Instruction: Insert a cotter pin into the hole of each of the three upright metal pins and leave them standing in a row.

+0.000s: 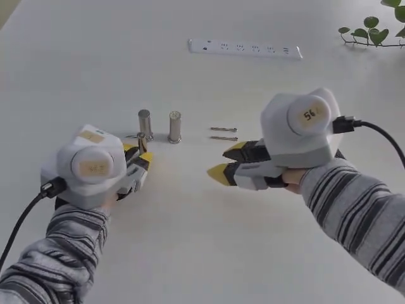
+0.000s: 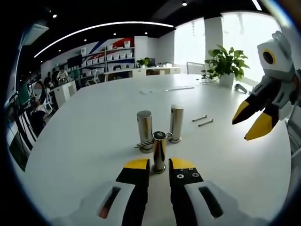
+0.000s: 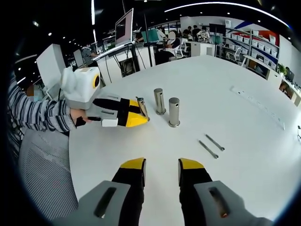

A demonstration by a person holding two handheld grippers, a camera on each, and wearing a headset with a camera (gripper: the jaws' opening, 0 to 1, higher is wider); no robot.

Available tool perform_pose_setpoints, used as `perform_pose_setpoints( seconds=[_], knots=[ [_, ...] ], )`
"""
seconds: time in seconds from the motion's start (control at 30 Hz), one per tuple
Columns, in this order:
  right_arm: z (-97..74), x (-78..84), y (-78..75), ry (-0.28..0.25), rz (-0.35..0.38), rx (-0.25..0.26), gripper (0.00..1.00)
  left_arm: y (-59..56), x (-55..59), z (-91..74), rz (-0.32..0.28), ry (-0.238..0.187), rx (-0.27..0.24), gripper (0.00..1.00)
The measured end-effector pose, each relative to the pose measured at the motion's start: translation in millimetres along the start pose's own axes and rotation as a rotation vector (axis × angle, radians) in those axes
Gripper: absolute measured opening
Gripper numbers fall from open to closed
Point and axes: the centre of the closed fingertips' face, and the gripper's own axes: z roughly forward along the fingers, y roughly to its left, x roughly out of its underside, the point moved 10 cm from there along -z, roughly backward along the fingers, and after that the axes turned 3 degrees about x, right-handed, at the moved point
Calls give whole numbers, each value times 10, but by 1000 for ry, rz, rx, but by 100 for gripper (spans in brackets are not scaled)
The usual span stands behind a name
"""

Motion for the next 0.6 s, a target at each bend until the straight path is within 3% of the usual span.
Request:
perform_pose_setpoints(
  seconds=[0.3, 0.6],
  knots=[
    [9, -113, -47, -101, 41, 17, 28, 3, -28, -134, -57, -27, 29, 41],
    [177, -323, -101, -183, 40, 24, 28, -24, -77, -316, -34, -45, 50, 59]
  ],
)
